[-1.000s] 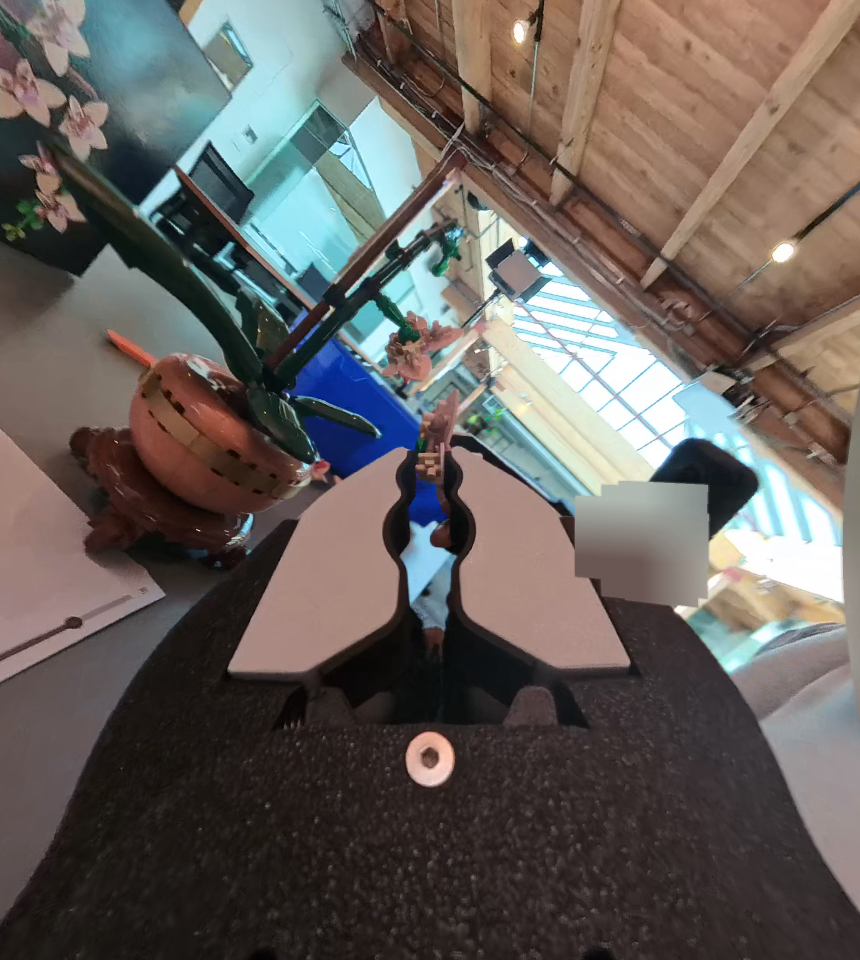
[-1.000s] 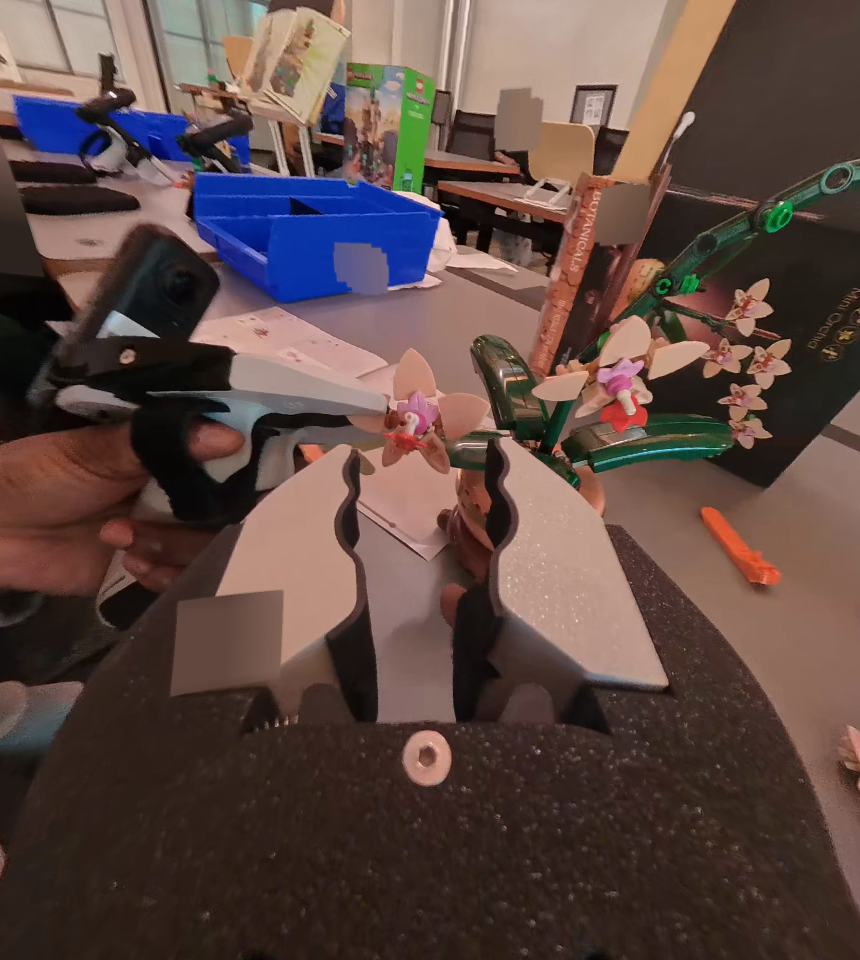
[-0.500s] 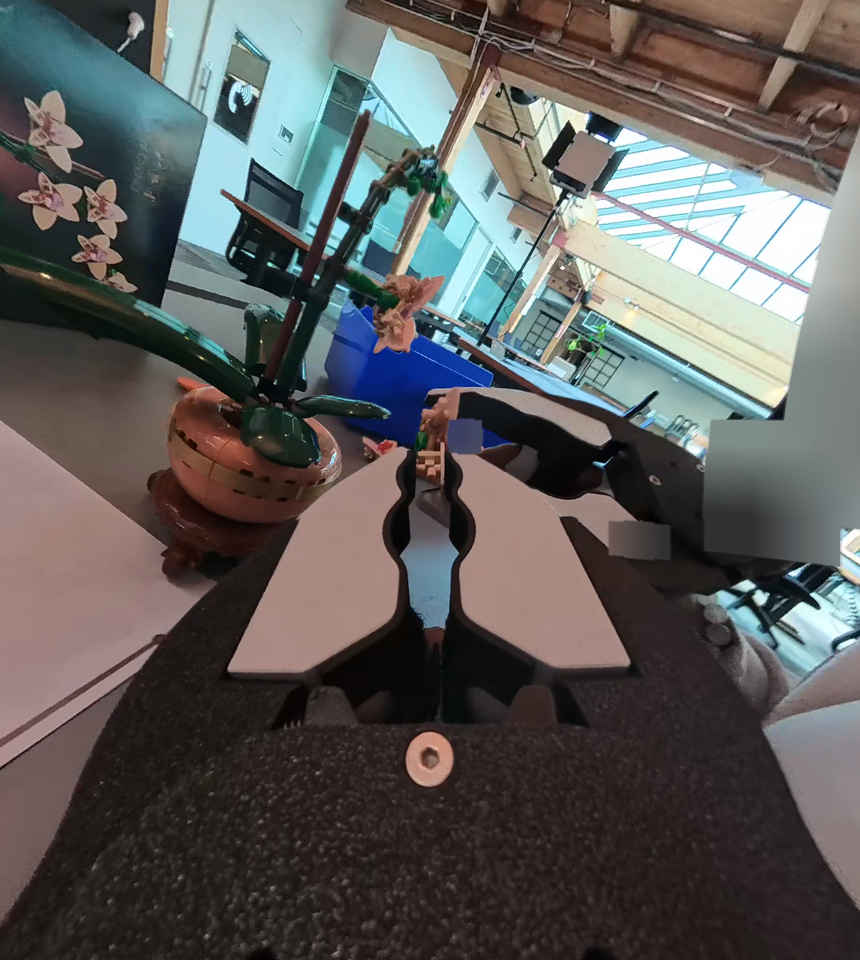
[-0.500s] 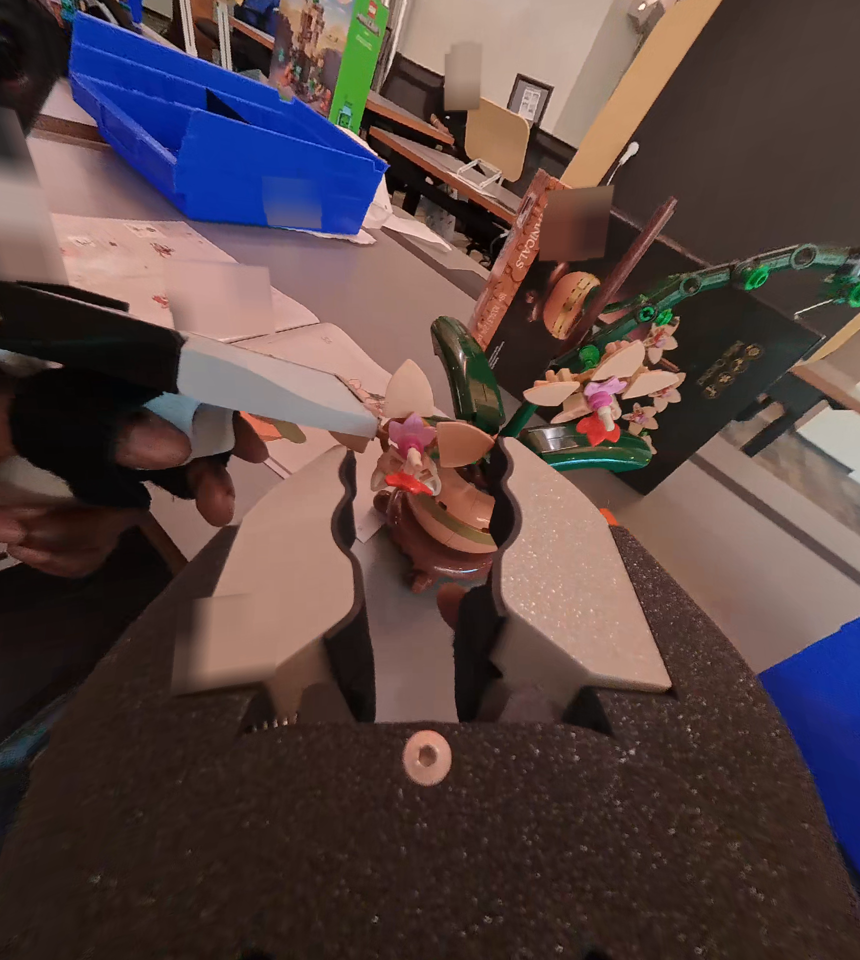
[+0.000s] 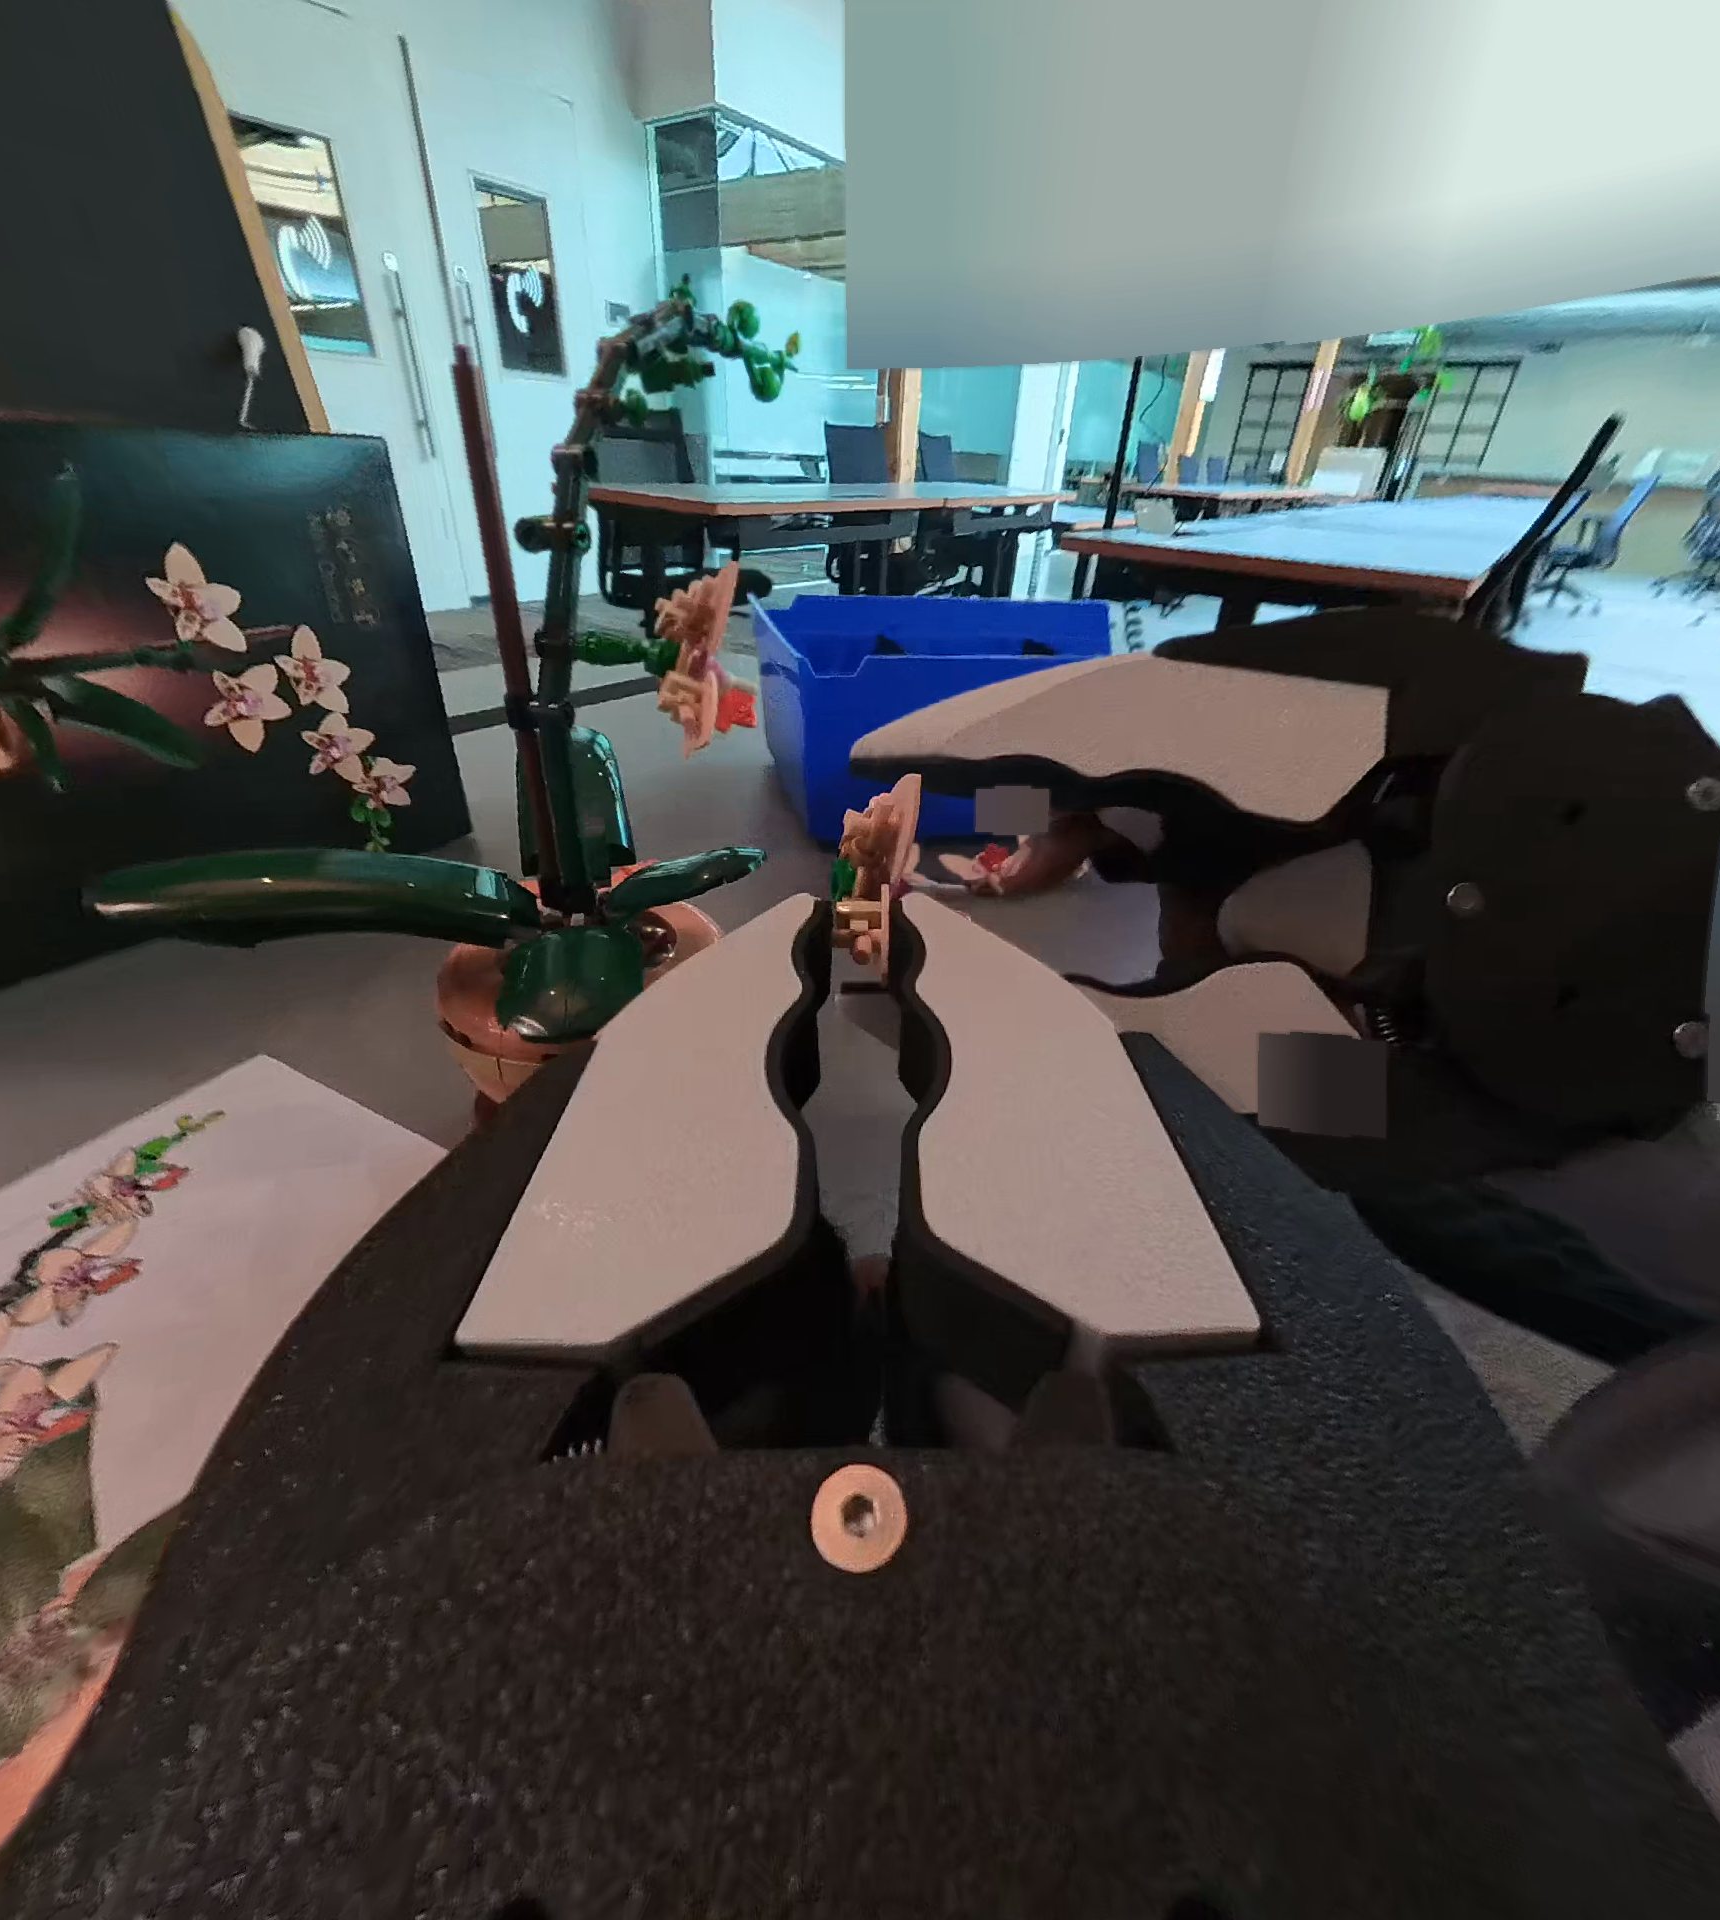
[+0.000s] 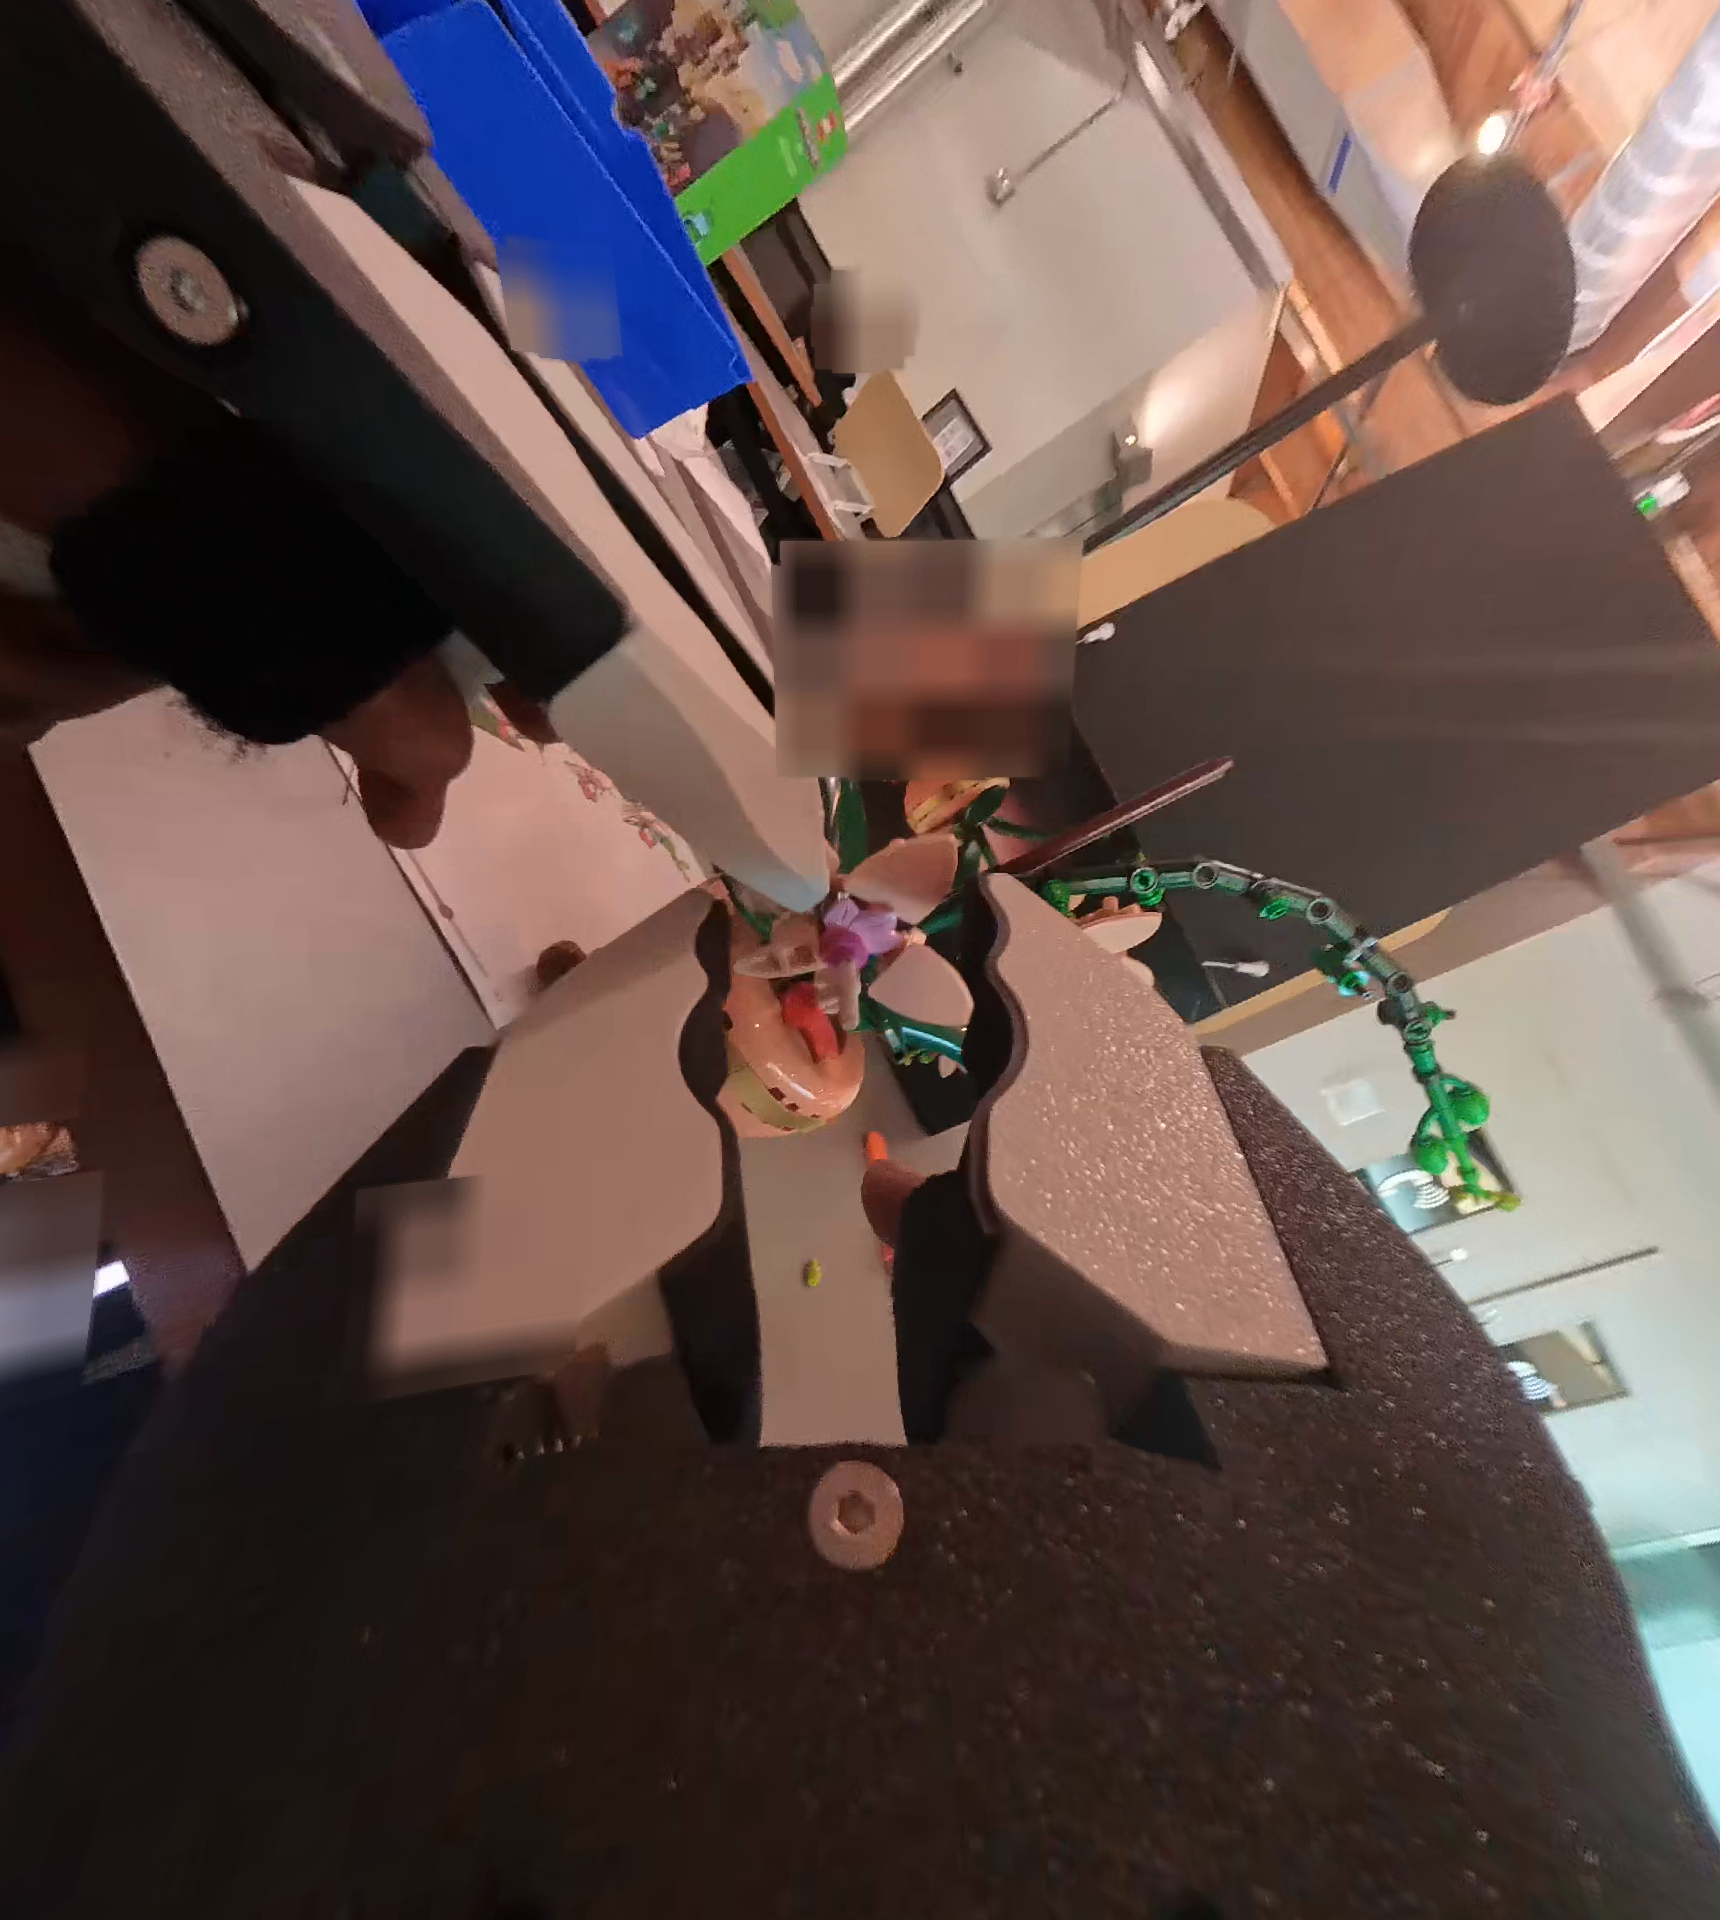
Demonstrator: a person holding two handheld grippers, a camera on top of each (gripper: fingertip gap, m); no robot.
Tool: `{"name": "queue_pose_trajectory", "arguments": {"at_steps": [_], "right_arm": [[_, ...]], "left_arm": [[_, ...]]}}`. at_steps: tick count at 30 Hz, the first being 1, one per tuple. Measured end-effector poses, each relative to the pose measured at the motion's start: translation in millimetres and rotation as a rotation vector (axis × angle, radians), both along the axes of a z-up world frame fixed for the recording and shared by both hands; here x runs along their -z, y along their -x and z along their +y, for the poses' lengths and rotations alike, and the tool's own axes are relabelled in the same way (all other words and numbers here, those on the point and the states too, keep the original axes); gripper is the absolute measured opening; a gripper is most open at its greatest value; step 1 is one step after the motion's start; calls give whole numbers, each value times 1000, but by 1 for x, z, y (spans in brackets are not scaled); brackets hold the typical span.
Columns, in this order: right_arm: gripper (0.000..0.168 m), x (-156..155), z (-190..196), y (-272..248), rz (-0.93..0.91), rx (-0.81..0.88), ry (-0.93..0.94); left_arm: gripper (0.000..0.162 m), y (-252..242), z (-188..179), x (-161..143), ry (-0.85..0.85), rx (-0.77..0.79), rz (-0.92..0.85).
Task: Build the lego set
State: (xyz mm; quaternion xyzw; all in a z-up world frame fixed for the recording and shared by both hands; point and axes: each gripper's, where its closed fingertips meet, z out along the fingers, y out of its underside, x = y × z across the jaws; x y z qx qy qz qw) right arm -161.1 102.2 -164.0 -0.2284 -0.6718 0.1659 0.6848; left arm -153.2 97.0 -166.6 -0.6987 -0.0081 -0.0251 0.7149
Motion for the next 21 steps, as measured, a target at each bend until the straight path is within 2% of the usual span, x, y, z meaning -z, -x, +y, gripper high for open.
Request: {"name": "queue_pose_trajectory", "arguments": {"at_steps": [2,11,16,21], "right_arm": [[35,-1,2,0,14,7,-17],[35,-1,6,-4,42,-35,42],[34,2,3,-11,-4,-145,218],[33,-11,0,-25,-13,-312,548]], "left_arm": [[10,-1,1,-1,9,-15,55],[10,-7,5,-1,61,-36,251],[10,0,3,-5,15,-45,213],[10,0,-2,-11,-68,87,-52]]}}
